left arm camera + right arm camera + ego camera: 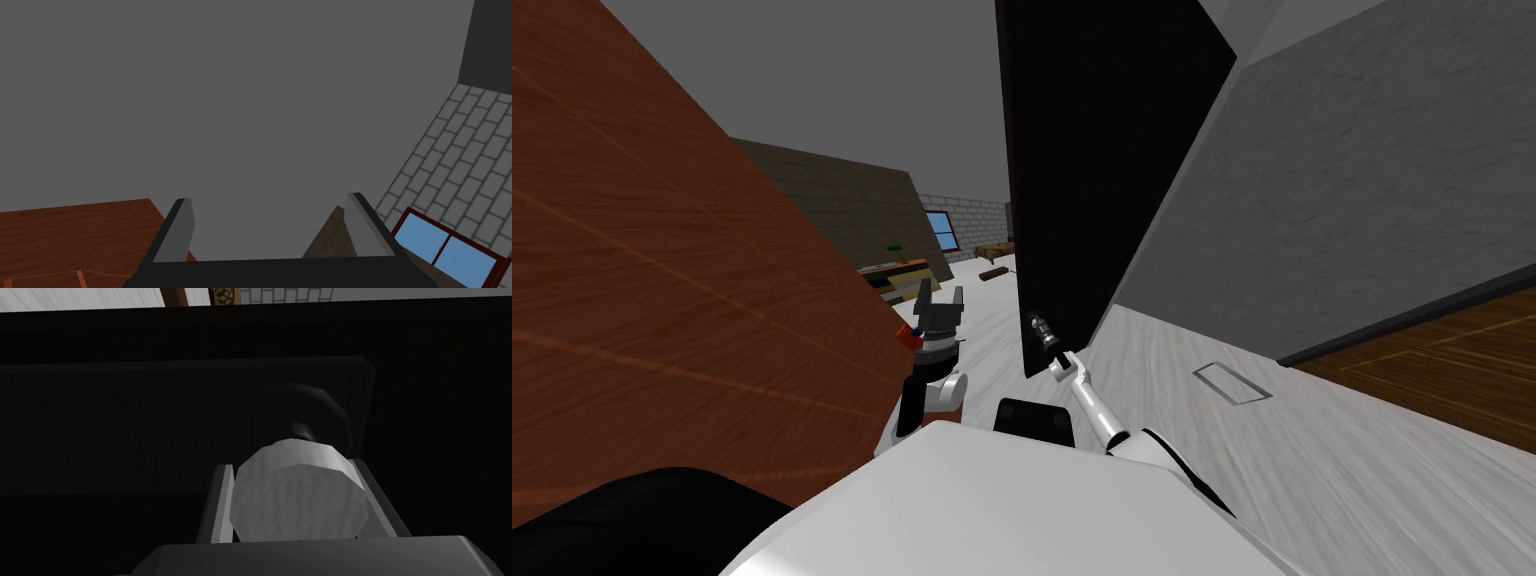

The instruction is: Push the door open

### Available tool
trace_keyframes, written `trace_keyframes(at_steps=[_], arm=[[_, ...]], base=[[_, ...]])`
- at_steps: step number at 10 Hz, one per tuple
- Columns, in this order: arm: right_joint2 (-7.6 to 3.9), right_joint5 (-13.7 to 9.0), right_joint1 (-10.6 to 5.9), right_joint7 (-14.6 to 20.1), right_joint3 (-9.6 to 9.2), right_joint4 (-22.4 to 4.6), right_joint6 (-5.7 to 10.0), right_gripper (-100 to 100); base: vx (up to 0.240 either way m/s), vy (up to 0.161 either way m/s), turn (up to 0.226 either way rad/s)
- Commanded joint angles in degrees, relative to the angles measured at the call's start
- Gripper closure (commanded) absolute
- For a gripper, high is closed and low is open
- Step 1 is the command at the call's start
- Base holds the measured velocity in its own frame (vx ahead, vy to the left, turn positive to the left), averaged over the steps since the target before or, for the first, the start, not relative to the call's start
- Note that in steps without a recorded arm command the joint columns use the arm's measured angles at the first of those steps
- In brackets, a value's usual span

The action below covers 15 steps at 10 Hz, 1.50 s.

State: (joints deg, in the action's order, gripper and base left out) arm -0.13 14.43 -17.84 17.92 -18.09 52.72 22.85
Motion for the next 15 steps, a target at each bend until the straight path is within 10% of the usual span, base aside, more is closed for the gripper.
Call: trace_keyframes(at_steps=[1, 7, 8, 15], arm=[[0.03, -0.01, 0.04, 0.03, -0.03, -0.01, 0.00, 100], [-2.99, -2.17, 1.73, -2.16, -2.57, 2.15, -0.93, 100], [-2.92, -1.77, 1.85, -1.21, -3.16, 2.32, -0.83, -100], [-2.15, -1.72, 2.30, 1.17, -5.62, 4.31, -1.53, -100]], base=[[-0.010, -0.004, -0.004], [0.152, 0.056, -0.175], [-0.030, -0.018, -0.054], [-0.213, -0.097, 0.007]])
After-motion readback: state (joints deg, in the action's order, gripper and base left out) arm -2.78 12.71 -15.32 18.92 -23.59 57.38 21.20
